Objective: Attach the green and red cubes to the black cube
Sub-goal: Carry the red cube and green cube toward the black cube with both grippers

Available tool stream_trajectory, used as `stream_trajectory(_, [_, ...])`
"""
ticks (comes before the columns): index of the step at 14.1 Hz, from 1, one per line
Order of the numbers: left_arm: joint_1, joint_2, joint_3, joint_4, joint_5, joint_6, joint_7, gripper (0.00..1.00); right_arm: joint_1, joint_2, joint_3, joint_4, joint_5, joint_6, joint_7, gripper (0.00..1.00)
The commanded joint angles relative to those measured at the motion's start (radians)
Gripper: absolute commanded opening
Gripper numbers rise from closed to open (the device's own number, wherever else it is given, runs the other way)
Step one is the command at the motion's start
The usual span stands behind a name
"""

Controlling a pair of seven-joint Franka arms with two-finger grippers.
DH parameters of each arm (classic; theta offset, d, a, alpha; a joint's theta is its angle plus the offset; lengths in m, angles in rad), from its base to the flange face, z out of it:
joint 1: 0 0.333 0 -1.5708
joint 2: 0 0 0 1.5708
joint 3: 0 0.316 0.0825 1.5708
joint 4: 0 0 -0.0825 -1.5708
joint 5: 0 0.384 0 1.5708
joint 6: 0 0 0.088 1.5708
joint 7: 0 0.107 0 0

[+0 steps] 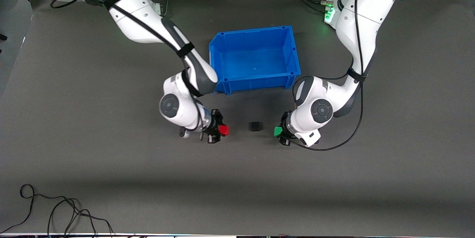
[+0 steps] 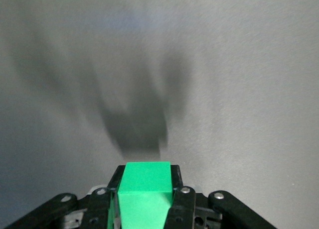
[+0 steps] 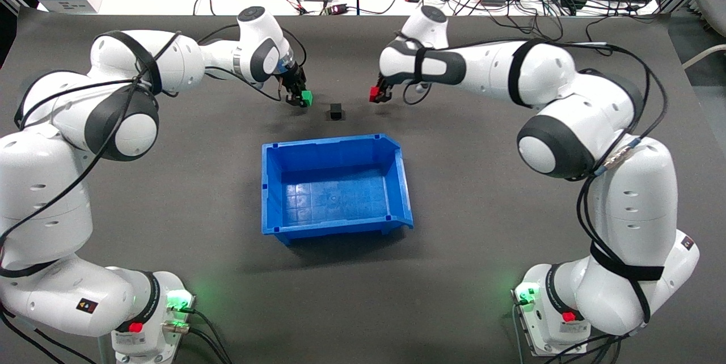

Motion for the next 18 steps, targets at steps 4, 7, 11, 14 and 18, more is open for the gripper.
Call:
stream_trajectory(4, [-0.064,0.034,0.017,0.036,0.002,0.003,-0.125,0.0,0.079,0.111,-0.013,0.132,0.01,0.021,0.093,0.32])
stream_trajectory(7, [-0.076,0.046,0.018,0.028,0.004,0.047,-0.15,0.0,0.106,0.148,-0.016,0.148,0.005,0.064,0.127,0.32])
stream_trajectory(11, [-0.093,0.066,0.023,0.029,0.005,0.081,-0.154,0.0,0.116,0.163,-0.016,0.164,0.005,0.065,0.133,0.32])
stream_trajectory(14, [-0.095,0.074,0.023,0.031,0.038,0.103,-0.154,0.0,0.117,0.179,-0.016,0.188,0.005,0.073,0.135,0.32])
stream_trajectory(18, [-0.095,0.08,0.023,0.036,0.039,0.104,-0.153,0.0,0.126,0.194,-0.018,0.205,0.005,0.085,0.136,0.32])
